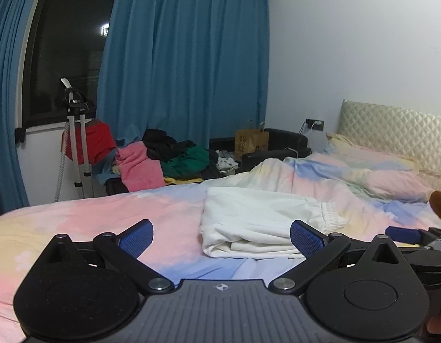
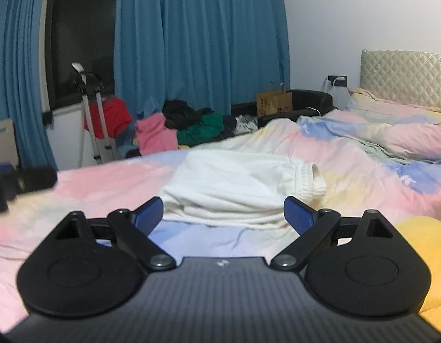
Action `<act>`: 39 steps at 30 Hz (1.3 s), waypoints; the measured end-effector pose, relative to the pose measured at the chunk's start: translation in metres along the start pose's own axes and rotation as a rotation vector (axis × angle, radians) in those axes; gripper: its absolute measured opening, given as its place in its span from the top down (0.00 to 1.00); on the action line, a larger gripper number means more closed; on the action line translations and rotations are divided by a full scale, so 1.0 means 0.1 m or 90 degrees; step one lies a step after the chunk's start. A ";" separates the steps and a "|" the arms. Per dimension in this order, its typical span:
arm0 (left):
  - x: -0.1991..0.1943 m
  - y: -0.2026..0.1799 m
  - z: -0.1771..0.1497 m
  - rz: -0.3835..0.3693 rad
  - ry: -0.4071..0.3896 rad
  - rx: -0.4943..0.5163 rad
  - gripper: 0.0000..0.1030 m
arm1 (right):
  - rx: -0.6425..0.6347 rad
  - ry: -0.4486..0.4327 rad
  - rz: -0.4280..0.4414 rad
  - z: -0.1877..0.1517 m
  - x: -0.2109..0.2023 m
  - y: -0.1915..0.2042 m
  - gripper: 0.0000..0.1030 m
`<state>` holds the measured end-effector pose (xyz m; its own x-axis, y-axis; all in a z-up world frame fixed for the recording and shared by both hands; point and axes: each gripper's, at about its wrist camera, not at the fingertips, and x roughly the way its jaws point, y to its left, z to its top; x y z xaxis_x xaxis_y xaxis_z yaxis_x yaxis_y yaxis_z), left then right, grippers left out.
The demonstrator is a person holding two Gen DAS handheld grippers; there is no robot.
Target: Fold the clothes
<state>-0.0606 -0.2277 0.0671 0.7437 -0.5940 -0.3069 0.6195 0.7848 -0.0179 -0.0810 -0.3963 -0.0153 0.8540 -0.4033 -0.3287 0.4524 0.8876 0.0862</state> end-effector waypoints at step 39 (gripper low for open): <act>0.21 0.09 -0.17 0.009 0.055 0.003 0.00 | 0.017 0.028 -0.039 -0.07 0.07 -0.03 0.10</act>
